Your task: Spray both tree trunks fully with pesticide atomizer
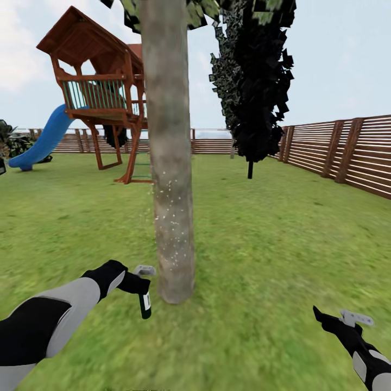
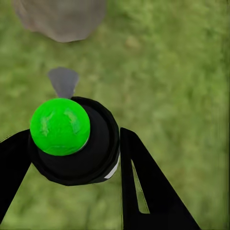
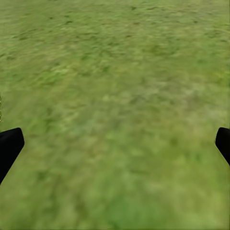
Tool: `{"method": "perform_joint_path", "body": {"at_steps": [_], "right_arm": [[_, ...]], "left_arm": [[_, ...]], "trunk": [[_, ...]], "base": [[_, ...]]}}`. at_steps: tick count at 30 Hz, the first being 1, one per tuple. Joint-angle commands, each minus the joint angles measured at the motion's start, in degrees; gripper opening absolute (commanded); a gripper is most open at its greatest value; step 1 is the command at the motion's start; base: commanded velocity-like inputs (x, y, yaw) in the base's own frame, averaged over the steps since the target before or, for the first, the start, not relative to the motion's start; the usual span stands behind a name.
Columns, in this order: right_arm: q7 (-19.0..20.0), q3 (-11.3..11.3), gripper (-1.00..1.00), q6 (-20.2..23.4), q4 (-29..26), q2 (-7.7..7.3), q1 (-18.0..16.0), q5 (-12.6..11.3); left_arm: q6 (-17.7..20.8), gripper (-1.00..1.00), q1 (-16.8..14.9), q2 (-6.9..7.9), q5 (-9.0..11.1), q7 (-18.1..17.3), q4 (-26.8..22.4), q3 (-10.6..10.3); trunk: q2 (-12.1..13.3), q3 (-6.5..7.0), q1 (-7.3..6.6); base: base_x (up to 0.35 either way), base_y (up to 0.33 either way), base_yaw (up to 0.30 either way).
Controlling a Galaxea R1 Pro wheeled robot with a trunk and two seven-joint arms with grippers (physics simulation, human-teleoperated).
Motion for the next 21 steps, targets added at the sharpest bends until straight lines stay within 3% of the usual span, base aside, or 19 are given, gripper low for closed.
{"method": "perform_joint_path", "body": {"at_steps": [1, 21], "right_arm": [[0.0, 0.0, 1.0, 0.0, 0.0, 0.0, 0.0, 0.0], [0.0, 0.0, 1.0, 0.0, 0.0, 0.0, 0.0, 0.0]], "left_arm": [[0.0, -1.0, 0.0, -0.02, 0.0, 0.0, 0.0, 0.0], [0.0, -1.0, 0.0, -0.11, 0.1, 0.1, 0.0, 0.0]], "trunk": [[0.0, 0.0, 0.0], [0.0, 0.0, 0.0]], "base": [[0.0, -0.321, 0.25], [0.0, -0.322, 0.255]]}}
